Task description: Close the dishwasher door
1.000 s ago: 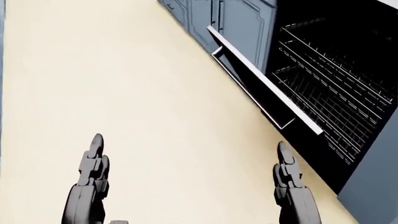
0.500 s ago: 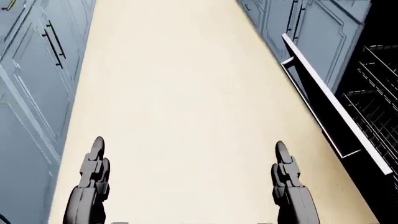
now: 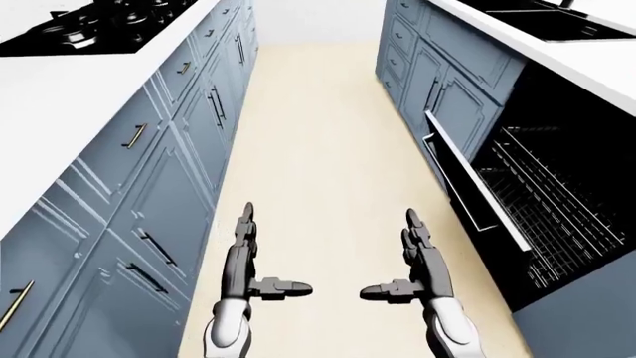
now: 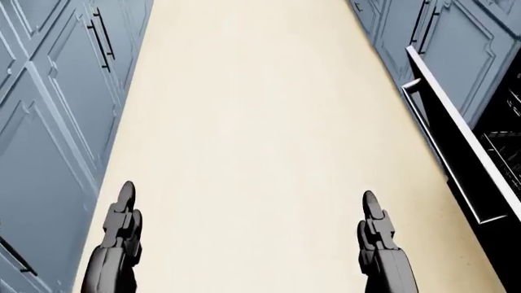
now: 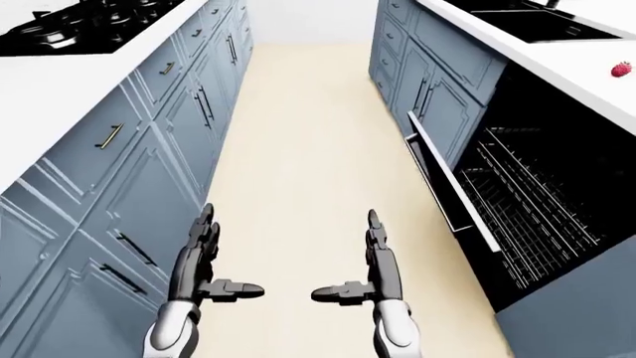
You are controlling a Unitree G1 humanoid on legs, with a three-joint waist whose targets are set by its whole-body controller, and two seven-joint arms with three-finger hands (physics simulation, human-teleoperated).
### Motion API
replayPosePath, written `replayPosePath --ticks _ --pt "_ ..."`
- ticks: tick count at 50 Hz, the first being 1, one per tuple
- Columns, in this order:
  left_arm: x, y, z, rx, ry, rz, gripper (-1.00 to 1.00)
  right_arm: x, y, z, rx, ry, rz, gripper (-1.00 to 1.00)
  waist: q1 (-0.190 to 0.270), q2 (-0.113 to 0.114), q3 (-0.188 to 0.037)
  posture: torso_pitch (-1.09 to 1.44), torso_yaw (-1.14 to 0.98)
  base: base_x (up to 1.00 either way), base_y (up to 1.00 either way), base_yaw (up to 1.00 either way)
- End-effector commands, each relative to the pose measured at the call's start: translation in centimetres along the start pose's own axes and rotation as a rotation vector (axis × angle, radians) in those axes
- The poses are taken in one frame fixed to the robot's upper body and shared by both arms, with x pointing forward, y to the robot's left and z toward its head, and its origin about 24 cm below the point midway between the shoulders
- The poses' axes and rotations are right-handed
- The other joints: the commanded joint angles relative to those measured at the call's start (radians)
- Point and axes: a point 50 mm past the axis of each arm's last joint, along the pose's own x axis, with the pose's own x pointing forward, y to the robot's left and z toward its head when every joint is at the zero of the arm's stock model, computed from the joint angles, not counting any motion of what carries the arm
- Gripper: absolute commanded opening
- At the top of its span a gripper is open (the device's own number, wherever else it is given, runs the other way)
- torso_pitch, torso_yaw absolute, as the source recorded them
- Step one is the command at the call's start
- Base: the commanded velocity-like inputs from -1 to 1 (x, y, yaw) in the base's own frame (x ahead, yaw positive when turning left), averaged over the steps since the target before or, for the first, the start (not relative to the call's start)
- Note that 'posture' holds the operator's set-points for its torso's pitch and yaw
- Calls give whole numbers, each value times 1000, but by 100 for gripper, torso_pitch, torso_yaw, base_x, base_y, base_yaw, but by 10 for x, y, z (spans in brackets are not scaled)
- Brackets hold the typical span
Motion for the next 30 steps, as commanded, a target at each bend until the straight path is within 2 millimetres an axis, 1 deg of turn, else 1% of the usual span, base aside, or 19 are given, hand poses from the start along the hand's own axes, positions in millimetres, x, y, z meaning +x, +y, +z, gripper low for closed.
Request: replayPosePath --ticks 1,3,5,7,8,9,10,11,12,13,14,15,16,17,18,21,25,26,30 --pt "3 1 19 -1 -103 8 100 2 2 22 -2 -114 11 100 2 8 -14 0 0 0 -32 0" --pt "3 1 19 -1 -102 8 100 2 2 22 -4 -113 11 100 4 11 -21 0 0 0 -34 0" --pt "3 1 18 -1 -101 8 100 2 2 21 -6 -111 11 100 4 8 -32 0 0 0 -39 0" --pt "3 1 19 -2 -102 9 100 2 2 21 -6 -112 10 100 5 10 -33 0 0 0 -45 0" --pt "3 1 19 -1 -101 8 100 2 2 21 -6 -112 10 100 6 3 -32 0 0 0 -45 0" --pt "3 1 18 -1 -101 8 100 3 2 20 -7 -111 11 100 7 -11 -30 0 0 0 -45 0" --pt "3 1 19 -1 -102 7 100 3 3 21 -7 -111 12 100 7 -32 -30 0 0 0 -44 0" --pt "3 1 19 -1 -102 7 100 3 3 21 -8 -112 13 100 3 -73 -40 0 0 0 -44 0" --pt "3 1 19 -2 -101 7 100 3 3 22 -9 -112 13 100 -4 -62 -35 0 0 0 -45 0" --pt "3 0 19 -2 -101 6 100 3 3 22 -10 -112 14 100 -9 -61 -25 0 0 0 -44 0" --pt "2 0 18 -2 -101 6 100 3 3 22 -10 -113 15 100 -9 -58 -21 0 0 0 -34 0" --pt "2 0 18 -2 -100 5 100 3 4 22 -11 -111 15 100 -14 -55 -25 0 0 0 -21 0" --pt "2 0 18 -2 -100 5 100 4 4 22 -11 -111 16 100 -14 -54 -15 0 0 0 -1 0" --pt "2 0 19 -2 -101 5 100 4 4 23 -13 -111 17 100 -14 -59 -23 0 0 0 0 0" --pt "2 0 18 -2 -100 5 100 4 4 23 -14 -111 17 100 -15 -59 -24 0 0 0 0 0" --pt "2 0 18 -1 -100 3 100 4 4 23 -13 -111 19 100 -19 -60 -19 0 0 0 0 0" --pt "3 1 19 -2 -101 6 100 4 4 23 -12 -109 18 100 -29 -56 -19 0 0 0 0 0" --pt "3 1 19 -2 -101 6 100 4 4 23 -10 -109 18 100 -26 -57 -32 0 0 0 -7 0" --pt "2 1 20 -3 -103 8 100 3 4 22 -9 -110 17 100 -18 -17 -29 0 0 0 -15 0"
